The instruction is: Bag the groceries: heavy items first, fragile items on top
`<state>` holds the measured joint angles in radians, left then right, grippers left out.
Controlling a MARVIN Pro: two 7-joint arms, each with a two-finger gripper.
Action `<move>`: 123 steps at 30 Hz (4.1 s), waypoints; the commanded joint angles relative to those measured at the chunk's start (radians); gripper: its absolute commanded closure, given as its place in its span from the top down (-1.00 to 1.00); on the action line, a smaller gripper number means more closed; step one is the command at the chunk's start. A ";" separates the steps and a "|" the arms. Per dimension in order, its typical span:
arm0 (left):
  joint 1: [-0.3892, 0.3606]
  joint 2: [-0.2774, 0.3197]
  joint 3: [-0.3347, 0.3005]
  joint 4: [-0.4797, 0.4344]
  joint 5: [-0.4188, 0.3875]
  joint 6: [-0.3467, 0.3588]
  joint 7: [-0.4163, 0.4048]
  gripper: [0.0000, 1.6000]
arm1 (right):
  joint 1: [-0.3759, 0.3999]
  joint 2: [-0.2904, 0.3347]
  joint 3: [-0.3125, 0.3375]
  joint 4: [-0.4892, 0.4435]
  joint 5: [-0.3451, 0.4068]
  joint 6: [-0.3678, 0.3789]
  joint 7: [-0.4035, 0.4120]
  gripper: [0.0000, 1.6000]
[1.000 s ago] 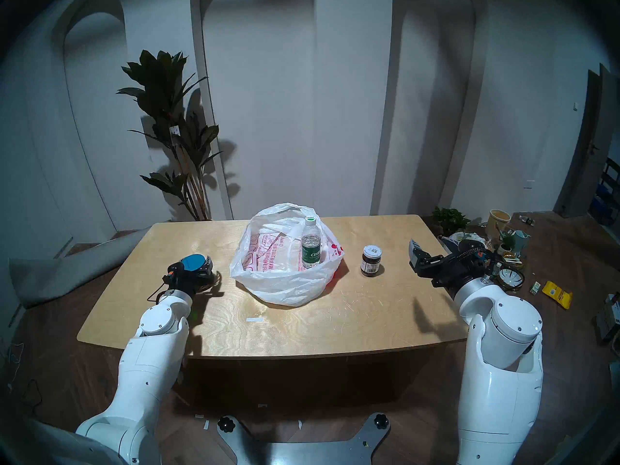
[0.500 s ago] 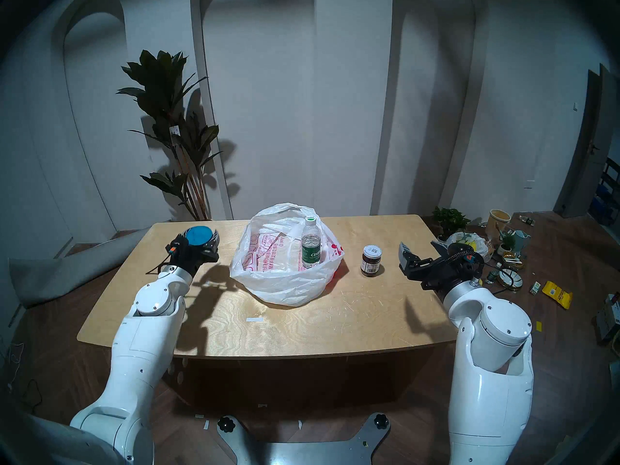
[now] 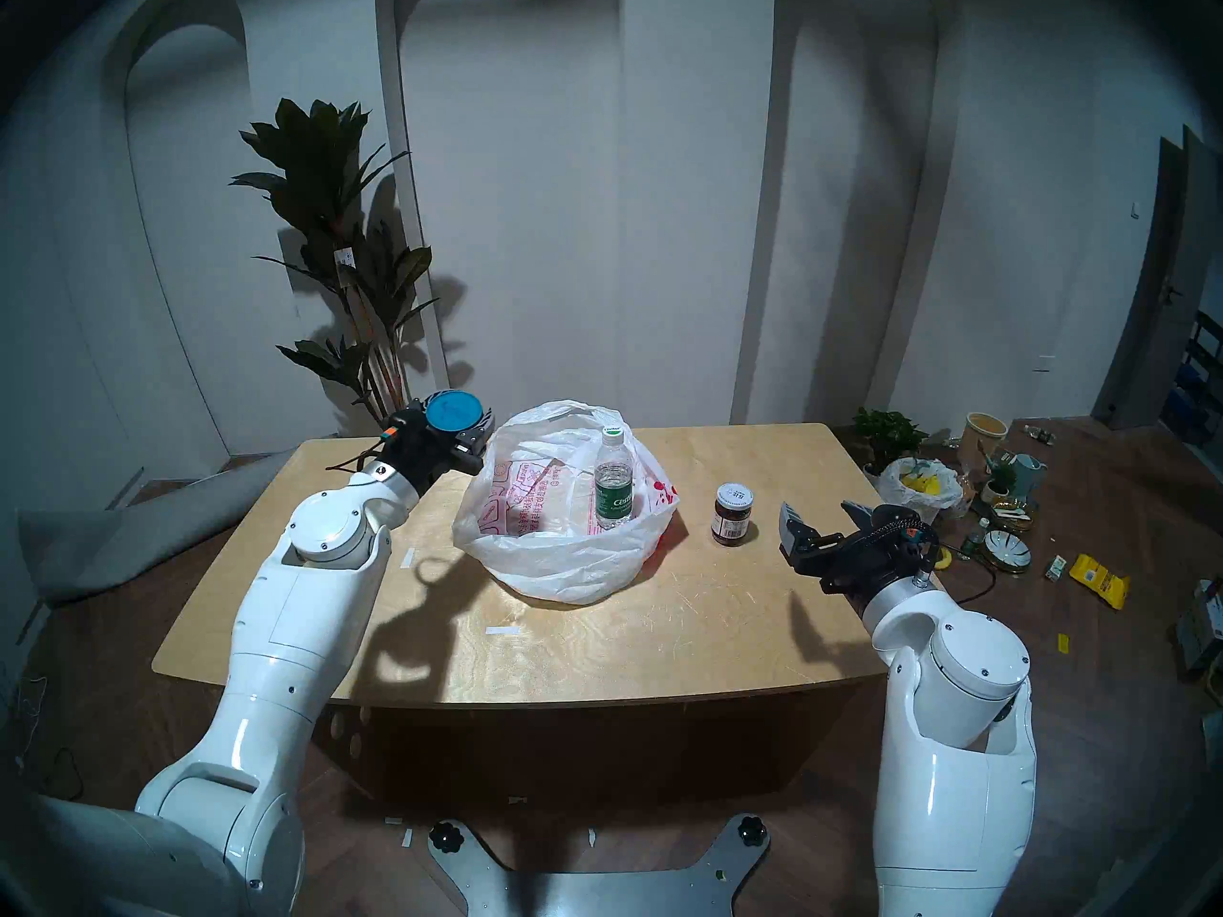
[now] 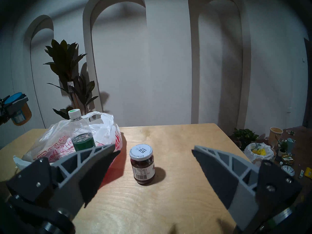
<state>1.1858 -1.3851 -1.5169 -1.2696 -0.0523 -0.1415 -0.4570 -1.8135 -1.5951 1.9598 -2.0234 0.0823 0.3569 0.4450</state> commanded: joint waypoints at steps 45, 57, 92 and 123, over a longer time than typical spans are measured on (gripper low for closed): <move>-0.355 -0.197 0.105 0.470 0.062 0.240 0.122 -1.00 | 0.033 0.006 0.068 0.110 -0.034 -0.020 -0.094 1.00; -0.383 -0.189 0.161 0.658 0.114 0.199 0.104 -1.00 | 0.044 0.025 0.092 0.122 -0.043 -0.022 -0.114 1.00; -0.563 -0.125 0.095 0.814 0.064 -0.071 -0.033 1.00 | 0.053 0.023 0.039 0.095 -0.031 -0.076 -0.098 1.00; -0.382 0.132 -0.262 0.522 -0.103 -0.298 -0.085 1.00 | 0.195 0.033 -0.072 0.281 -0.072 -0.148 -0.119 1.00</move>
<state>0.7781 -1.3325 -1.7380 -0.6679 -0.1504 -0.3891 -0.5563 -1.7187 -1.5840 1.9162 -1.7604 0.0210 0.2249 0.3358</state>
